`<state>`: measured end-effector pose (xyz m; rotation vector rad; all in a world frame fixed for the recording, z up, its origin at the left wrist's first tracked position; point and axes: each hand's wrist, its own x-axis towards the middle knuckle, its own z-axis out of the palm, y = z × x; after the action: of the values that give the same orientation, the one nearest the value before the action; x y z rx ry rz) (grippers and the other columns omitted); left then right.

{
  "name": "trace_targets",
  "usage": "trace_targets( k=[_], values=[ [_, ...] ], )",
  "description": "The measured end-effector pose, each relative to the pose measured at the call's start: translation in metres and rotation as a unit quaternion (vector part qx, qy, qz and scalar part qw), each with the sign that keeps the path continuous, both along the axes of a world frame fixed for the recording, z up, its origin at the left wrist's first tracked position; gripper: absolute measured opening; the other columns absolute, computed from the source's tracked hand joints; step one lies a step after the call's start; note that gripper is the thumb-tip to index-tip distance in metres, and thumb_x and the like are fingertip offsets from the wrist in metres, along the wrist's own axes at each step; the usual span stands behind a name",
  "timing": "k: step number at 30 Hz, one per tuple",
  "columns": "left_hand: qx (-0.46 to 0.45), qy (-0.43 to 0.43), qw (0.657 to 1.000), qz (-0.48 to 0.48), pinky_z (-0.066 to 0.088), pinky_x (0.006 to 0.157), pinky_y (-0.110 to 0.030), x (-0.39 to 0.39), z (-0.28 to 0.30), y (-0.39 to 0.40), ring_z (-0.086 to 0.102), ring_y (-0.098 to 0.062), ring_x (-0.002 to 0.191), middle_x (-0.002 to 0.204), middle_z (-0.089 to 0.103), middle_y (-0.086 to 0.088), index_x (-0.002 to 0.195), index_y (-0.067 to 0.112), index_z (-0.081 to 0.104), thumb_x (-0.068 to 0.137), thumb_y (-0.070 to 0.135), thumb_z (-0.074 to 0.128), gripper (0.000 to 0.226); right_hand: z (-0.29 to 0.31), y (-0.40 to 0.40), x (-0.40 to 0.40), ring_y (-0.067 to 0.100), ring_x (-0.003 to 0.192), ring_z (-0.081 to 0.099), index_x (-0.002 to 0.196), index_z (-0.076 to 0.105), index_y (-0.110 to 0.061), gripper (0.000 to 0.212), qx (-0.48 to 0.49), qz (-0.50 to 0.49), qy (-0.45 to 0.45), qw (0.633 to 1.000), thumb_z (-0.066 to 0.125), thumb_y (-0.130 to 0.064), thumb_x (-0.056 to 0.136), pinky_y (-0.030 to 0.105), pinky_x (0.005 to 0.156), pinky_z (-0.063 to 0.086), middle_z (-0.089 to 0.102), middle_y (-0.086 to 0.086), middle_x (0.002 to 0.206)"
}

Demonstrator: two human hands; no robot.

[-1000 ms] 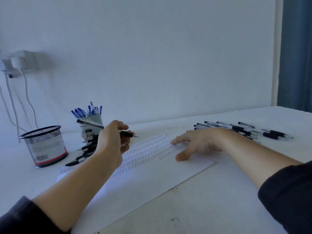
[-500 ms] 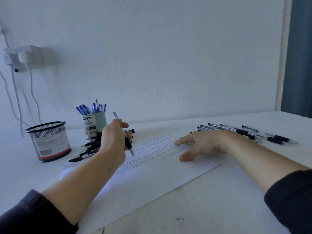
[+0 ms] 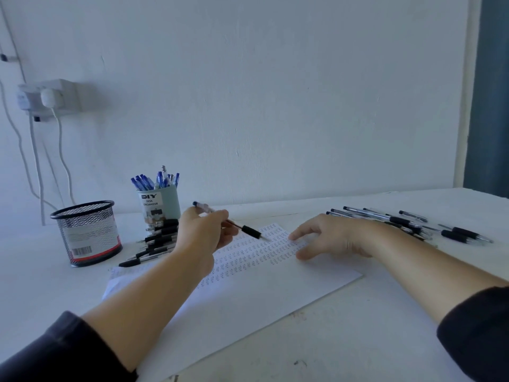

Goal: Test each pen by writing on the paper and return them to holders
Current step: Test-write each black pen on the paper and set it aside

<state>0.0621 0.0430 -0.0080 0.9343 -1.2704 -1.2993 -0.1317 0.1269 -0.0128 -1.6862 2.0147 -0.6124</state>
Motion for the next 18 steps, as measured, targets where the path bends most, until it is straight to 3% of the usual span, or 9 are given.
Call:
trace_targets(
  k=[3, 6, 8, 10, 13, 18],
  values=[
    [-0.004, 0.025, 0.999, -0.034, 0.056, 0.057, -0.031, -0.003, -0.003, 0.003, 0.067, -0.025, 0.061, 0.083, 0.067, -0.021, 0.124, 0.011, 0.036, 0.091, -0.004, 0.057, 0.043, 0.003, 0.000, 0.008, 0.009, 0.118, 0.050, 0.130, 0.053, -0.029, 0.050, -0.087, 0.002, -0.029, 0.996, 0.070, -0.026, 0.083, 0.023, 0.093, 0.035, 0.054, -0.004, 0.130],
    [-0.005, 0.038, 0.997, -0.072, 0.056, 0.070, -0.036, -0.009, -0.007, 0.009, 0.069, -0.027, 0.065, 0.063, 0.070, -0.012, 0.122, 0.018, 0.031, 0.090, -0.005, 0.057, 0.047, 0.003, -0.004, 0.019, 0.005, 0.092, 0.055, 0.125, 0.056, -0.028, 0.043, -0.153, 0.017, -0.035, 0.987, 0.069, -0.029, 0.083, 0.022, 0.080, 0.041, 0.062, -0.009, 0.102],
    [-0.004, 0.048, 0.995, -0.088, 0.056, 0.071, -0.036, -0.012, -0.008, 0.009, 0.070, -0.027, 0.066, 0.063, 0.070, -0.011, 0.122, 0.020, 0.031, 0.091, -0.003, 0.058, 0.047, 0.003, -0.007, 0.024, 0.009, 0.082, 0.058, 0.116, 0.062, -0.025, 0.031, -0.193, 0.018, -0.015, 0.981, 0.067, -0.025, 0.085, 0.025, 0.076, 0.045, 0.062, -0.008, 0.087],
    [-0.005, 0.052, 0.995, -0.091, 0.056, 0.069, -0.036, -0.012, -0.009, 0.008, 0.071, -0.026, 0.069, 0.079, 0.069, -0.014, 0.123, 0.020, 0.032, 0.090, 0.000, 0.059, 0.048, 0.003, -0.009, 0.026, 0.016, 0.082, 0.062, 0.102, 0.070, -0.020, 0.016, -0.229, 0.003, 0.005, 0.973, 0.065, -0.019, 0.087, 0.029, 0.075, 0.049, 0.066, -0.004, 0.086],
    [-0.002, 0.034, 0.995, -0.096, 0.055, 0.068, -0.038, -0.011, -0.009, 0.007, 0.068, -0.027, 0.078, 0.106, 0.056, -0.012, 0.125, 0.024, 0.032, 0.090, 0.008, 0.062, 0.049, 0.005, -0.008, 0.017, 0.016, 0.086, 0.062, 0.088, 0.073, -0.020, 0.013, -0.270, -0.067, 0.030, 0.960, 0.061, -0.015, 0.086, 0.031, 0.083, 0.049, 0.067, -0.006, 0.083],
    [-0.020, -0.037, 0.996, -0.075, 0.052, 0.059, -0.033, -0.008, -0.010, 0.004, 0.061, -0.023, 0.083, 0.110, 0.050, -0.005, 0.127, 0.025, 0.035, 0.092, 0.018, 0.061, 0.045, 0.013, 0.000, -0.017, 0.026, 0.094, 0.051, 0.086, 0.066, -0.023, 0.018, -0.281, -0.290, 0.067, 0.912, 0.053, -0.011, 0.084, 0.035, 0.089, 0.036, 0.060, -0.003, 0.090]
  ],
)
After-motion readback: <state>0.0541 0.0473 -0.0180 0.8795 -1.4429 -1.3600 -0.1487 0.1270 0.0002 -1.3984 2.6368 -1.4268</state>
